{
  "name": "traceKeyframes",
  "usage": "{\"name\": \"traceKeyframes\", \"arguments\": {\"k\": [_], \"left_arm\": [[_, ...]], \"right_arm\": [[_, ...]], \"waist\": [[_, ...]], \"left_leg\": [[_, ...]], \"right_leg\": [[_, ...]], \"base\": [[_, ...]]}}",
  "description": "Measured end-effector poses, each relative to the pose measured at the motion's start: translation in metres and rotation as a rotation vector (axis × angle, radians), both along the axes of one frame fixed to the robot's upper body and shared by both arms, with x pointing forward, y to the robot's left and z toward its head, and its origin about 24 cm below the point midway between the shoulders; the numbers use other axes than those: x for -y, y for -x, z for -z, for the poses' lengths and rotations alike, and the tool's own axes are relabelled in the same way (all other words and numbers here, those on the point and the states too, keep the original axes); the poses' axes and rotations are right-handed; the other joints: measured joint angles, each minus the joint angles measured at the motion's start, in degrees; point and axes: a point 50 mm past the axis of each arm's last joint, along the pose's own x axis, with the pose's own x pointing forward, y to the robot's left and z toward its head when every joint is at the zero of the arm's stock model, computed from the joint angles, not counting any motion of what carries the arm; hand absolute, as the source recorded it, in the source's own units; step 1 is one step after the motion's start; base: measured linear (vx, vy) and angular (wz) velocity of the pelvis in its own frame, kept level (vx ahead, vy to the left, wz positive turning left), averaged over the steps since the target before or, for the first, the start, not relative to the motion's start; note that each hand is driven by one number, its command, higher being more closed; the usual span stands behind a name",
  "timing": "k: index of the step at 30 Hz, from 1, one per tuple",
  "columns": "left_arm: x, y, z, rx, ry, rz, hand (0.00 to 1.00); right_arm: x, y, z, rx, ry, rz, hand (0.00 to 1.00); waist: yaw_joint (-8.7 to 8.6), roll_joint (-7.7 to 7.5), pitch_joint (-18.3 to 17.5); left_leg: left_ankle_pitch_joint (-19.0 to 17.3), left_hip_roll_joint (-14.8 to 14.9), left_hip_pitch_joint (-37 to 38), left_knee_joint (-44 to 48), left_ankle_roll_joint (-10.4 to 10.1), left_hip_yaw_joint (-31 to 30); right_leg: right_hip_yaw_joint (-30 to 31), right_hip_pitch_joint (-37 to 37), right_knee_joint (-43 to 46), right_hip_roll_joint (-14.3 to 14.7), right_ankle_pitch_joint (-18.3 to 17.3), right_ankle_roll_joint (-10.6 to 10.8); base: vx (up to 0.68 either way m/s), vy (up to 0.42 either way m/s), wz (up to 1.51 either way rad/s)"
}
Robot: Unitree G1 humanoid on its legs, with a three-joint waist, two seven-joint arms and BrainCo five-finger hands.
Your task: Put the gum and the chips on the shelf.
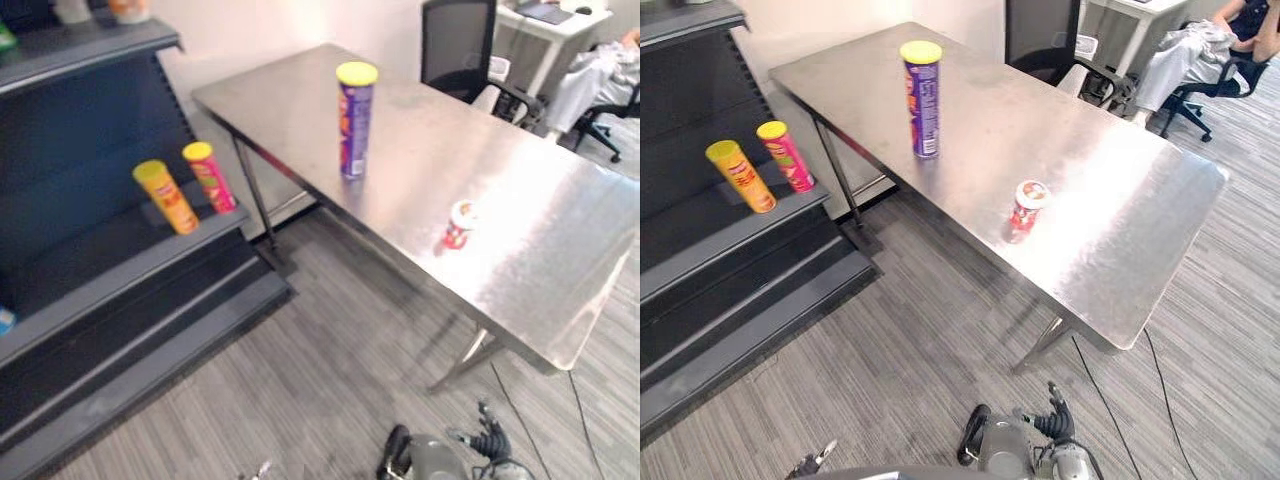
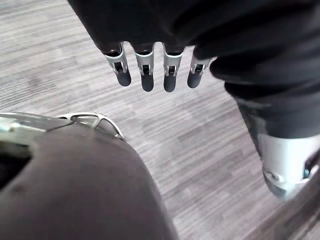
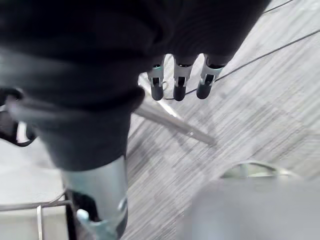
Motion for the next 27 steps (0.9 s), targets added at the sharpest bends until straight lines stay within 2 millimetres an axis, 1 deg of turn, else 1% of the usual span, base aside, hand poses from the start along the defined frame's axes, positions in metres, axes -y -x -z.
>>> {"name": "traceKeyframes", "arguments": {"k": [1, 2, 3, 4, 5, 6, 7, 8, 9, 10, 11, 12, 13, 14, 15, 16, 17, 18, 19, 20, 21, 22, 23, 24, 25, 26, 27], "left_arm": [[0.004, 0.000, 0.001, 0.004, 0.010, -0.011, 0.00], [0.006, 0.002, 0.001, 0.003, 0.012, -0.021, 0.00], [0.007, 0.006, 0.002, -0.002, 0.013, -0.043, 0.00], [0.009, 0.009, 0.002, 0.001, 0.021, -0.081, 0.00], [0.012, 0.011, 0.003, 0.002, 0.023, -0.123, 0.00], [0.011, 0.011, 0.003, 0.003, 0.018, -0.131, 0.00], [0.010, 0.012, 0.002, 0.007, 0.008, -0.138, 0.00], [0.010, 0.011, 0.002, 0.011, 0.005, -0.145, 0.00], [0.009, 0.010, 0.001, 0.023, 0.006, -0.167, 0.00], [0.009, 0.011, 0.001, 0.026, 0.005, -0.186, 0.00], [0.009, 0.012, 0.001, 0.028, 0.005, -0.194, 0.00], [0.008, 0.012, 0.001, 0.030, 0.004, -0.210, 0.00], [0.008, 0.012, 0.001, 0.038, 0.004, -0.226, 0.00], [0.008, 0.011, 0.001, 0.043, 0.004, -0.232, 0.00], [0.009, 0.011, 0.000, 0.053, 0.003, -0.235, 0.00], [0.011, 0.011, 0.000, 0.053, 0.006, -0.238, 0.00], [0.014, 0.012, 0.001, 0.051, 0.012, -0.239, 0.00], [0.008, 0.010, 0.000, 0.058, -0.001, -0.238, 0.00], [-0.001, 0.009, -0.003, 0.070, -0.031, -0.224, 0.00], [-0.004, 0.008, -0.004, 0.073, -0.041, -0.221, 0.00], [-0.008, 0.005, -0.005, 0.078, -0.053, -0.214, 0.00], [-0.008, 0.001, -0.005, 0.083, -0.054, -0.203, 0.00], [-0.007, -0.002, -0.005, 0.089, -0.051, -0.194, 0.00], [-0.006, -0.004, -0.005, 0.091, -0.049, -0.185, 0.00], [-0.004, -0.006, -0.005, 0.086, -0.044, -0.155, 0.00], [-0.003, -0.008, -0.004, 0.084, -0.041, -0.141, 0.00], [-0.002, -0.010, -0.004, 0.082, -0.036, -0.121, 0.00]], "right_arm": [[0.004, 0.009, 0.002, -0.030, 0.009, 0.032, 0.00], [0.007, 0.010, 0.003, -0.037, 0.015, 0.057, 0.00], [0.010, 0.011, 0.003, -0.038, 0.017, 0.083, 0.00], [0.013, 0.011, 0.002, -0.033, 0.024, 0.104, 0.00], [0.018, 0.013, 0.001, -0.030, 0.028, 0.150, 0.00], [0.018, 0.013, 0.001, -0.028, 0.027, 0.164, 0.00], [0.021, 0.013, 0.000, -0.023, 0.030, 0.180, 0.00], [0.021, 0.012, 0.000, -0.017, 0.031, 0.183, 0.00], [0.022, 0.011, -0.001, -0.007, 0.032, 0.190, 0.00], [0.023, 0.007, -0.004, 0.015, 0.033, 0.198, 0.00], [0.023, 0.006, -0.005, 0.023, 0.035, 0.203, 0.00], [0.022, 0.005, -0.004, 0.029, 0.028, 0.214, 0.00], [0.021, 0.004, -0.005, 0.039, 0.019, 0.245, 0.00], [0.021, 0.004, -0.005, 0.045, 0.018, 0.258, 0.00], [0.021, 0.002, -0.006, 0.055, 0.018, 0.263, 0.00], [0.021, 0.001, -0.007, 0.066, 0.018, 0.265, 0.00], [0.024, 0.002, -0.008, 0.069, 0.026, 0.266, 0.00], [0.016, 0.000, -0.006, 0.066, 0.003, 0.272, 0.00], [0.003, 0.001, -0.003, 0.061, -0.030, 0.270, 0.00], [-0.002, 0.001, -0.002, 0.060, -0.043, 0.274, 0.00], [-0.007, 0.000, -0.001, 0.061, -0.060, 0.277, 0.00], [-0.008, 0.000, -0.001, 0.060, -0.063, 0.281, 0.00], [-0.007, 0.000, -0.001, 0.058, -0.062, 0.284, 0.00], [-0.007, 0.001, 0.000, 0.055, -0.061, 0.284, 0.00], [-0.008, 0.004, 0.002, 0.037, -0.060, 0.278, 0.00], [-0.009, 0.006, 0.003, 0.027, -0.061, 0.278, 0.00], [-0.007, 0.007, 0.004, 0.018, -0.057, 0.280, 0.00]], "waist": [[0.09, 1.67, 0.02], [0.20, 2.09, 0.02], [0.34, 2.14, 0.38], [0.29, 2.69, 0.55], [0.46, 2.71, 0.59], [0.46, 2.50, 0.67], [0.72, 2.30, 0.61], [0.90, 2.15, 0.62], [0.82, 2.07, 0.61], [0.91, 1.92, 0.53], [0.91, 1.87, 0.52], [1.02, 1.68, 0.42], [1.61, 1.45, 0.29], [2.04, 1.38, 0.25], [2.26, 1.40, 0.21], [2.20, 1.88, -0.07], [2.16, 2.70, -0.50], [2.06, 1.39, -1.26], [2.17, -0.46, -2.35], [2.15, -1.27, -2.92], [2.13, -2.19, -3.49], [2.07, -2.30, -3.64], [1.98, -2.13, -3.68], [1.89, -2.01, -3.68], [1.76, -1.46, -3.96], [1.64, -1.40, -4.14], [1.51, -1.00, -4.17]], "left_leg": [[4.59, 4.16, -4.52, 11.44, 2.23, -4.26], [7.70, 5.31, -6.77, 16.25, 3.60, -6.89], [8.31, 6.09, -9.86, 22.44, 3.24, -10.45], [5.54, 5.93, -12.00, 26.41, 3.21, -12.79], [1.99, 4.84, -14.81, 28.43, 3.95, -15.00], [1.18, 4.29, -15.76, 27.96, 4.26, -15.29], [0.54, 2.78, -17.54, 24.08, 5.31, -16.43], [0.50, 2.24, -17.94, 21.36, 5.43, -16.66], [0.57, 1.37, -18.63, 16.78, 5.54, -17.92], [0.69, 0.23, -18.90, 9.57, 5.72, -20.54], [0.85, -0.30, -18.97, 5.89, 5.94, -22.33], [1.17, -1.07, -18.99, -0.30, 6.03, -25.52], [1.54, -1.60, -18.42, -5.59, 5.95, -28.34], [2.04, -1.89, -18.10, -7.51, 6.25, -29.26], [3.31, -2.30, -16.82, -10.54, 5.76, -30.28], [6.59, -2.57, -15.23, -14.04, 5.92, -30.14], [8.71, -2.45, -14.53, -15.34, 5.93, -30.12], [6.37, -3.39, -13.37, -14.83, 3.23, -28.15], [5.44, -5.44, -12.97, -15.06, 4.35, -26.51], [5.08, -6.21, -12.87, -14.92, 4.81, -25.83], [4.19, -7.60, -12.56, -14.38, 5.61, -24.90], [3.10, -8.63, -12.08, -13.66, 6.40, -23.76], [2.20, -9.25, -11.82, -13.01, 6.82, -23.40], [1.76, -9.53, -11.59, -12.75, 7.03, -22.90], [1.13, -9.91, -11.08, -12.58, 7.43, -22.07], [0.99, -9.93, -11.03, -12.47, 7.47, -21.77], [0.88, -9.80, -10.98, -12.53, 7.45, -20.96]], "right_leg": [[0.56, 2.34, -2.87, 2.45, 0.04, -0.07], [1.77, 3.25, -3.75, 3.31, 0.05, -0.15], [4.44, 3.92, -4.39, 4.57, 0.47, -0.91], [6.84, 4.66, -4.40, 5.51, 0.45, -1.12], [10.24, 6.11, -4.98, 6.51, 0.21, -1.46], [11.58, 6.82, -5.42, 6.76, 0.19, -1.46], [14.74, 8.07, -6.42, 7.21, 0.17, -1.42], [15.98, 8.32, -6.58, 7.23, 0.17, -1.40], [17.57, 8.80, -7.09, 7.27, 0.19, -1.34], [19.82, 8.84, -7.11, 7.27, -0.03, -0.79], [20.98, 8.82, -7.10, 7.30, -0.15, -0.50], [23.27, 8.76, -7.05, 7.30, -0.49, 0.36], [25.74, 8.77, -6.75, 7.13, -0.86, 1.23], [26.97, 8.75, -6.33, 7.04, -1.10, 1.67], [28.70, 8.75, -5.24, 6.69, -1.49, 3.09], [30.13, 8.54, -3.60, 6.63, -2.67, 4.79], [30.69, 8.46, -2.84, 6.96, -3.40, 5.68], [31.63, 8.57, -1.65, 5.42, -4.43, 7.02], [31.15, 8.60, -2.34, 3.05, -4.25, 7.33], [31.16, 8.79, -2.91, 2.07, -4.07, 7.64], [31.14, 9.26, -4.13, 0.58, -3.34, 8.72], [31.19, 10.40, -5.69, -0.65, -2.59, 9.88], [31.30, 11.02, -6.77, -1.41, -2.16, 10.27], [31.34, 11.32, -7.28, -1.80, -1.89, 10.40], [31.39, 11.85, -8.64, -2.18, -0.81, 10.32], [31.26, 11.88, -9.06, -2.14, -0.20, 10.32], [30.89, 11.74, -10.03, -2.07, 0.74, 10.29]], "base": [[0.19, -0.233, -0.84], [0.15, -0.085, -1.09], [0.20, -0.034, -1.11], [0.21, 0.009, -1.48], [0.21, -0.003, -1.28], [0.24, 0.005, -1.48], [0.19, 0.026, -1.10], [0.20, 0.043, -1.20], [0.17, 0.081, -1.06], [0.18, 0.099, -0.98], [0.29, 0.207, -1.00], [0.32, 0.258, -0.97], [0.34, 0.283, -0.98], [0.30, 0.293, -0.94], [0.30, 0.339, -0.80], [0.29, 0.368, -0.71], [0.27, 0.408, -0.52], [0.23, 0.372, -0.41], [0.23, 0.342, -0.33], [0.23, 0.346, -0.29], [0.18, 0.287, -0.24], [0.16, 0.315, -0.29], [0.07, 0.173, -0.26], [0.06, 0.177, -0.35], [0.03, 0.133, -0.31], [0.01, 0.129, -0.38], [-0.02, 0.078, -0.37]]}}
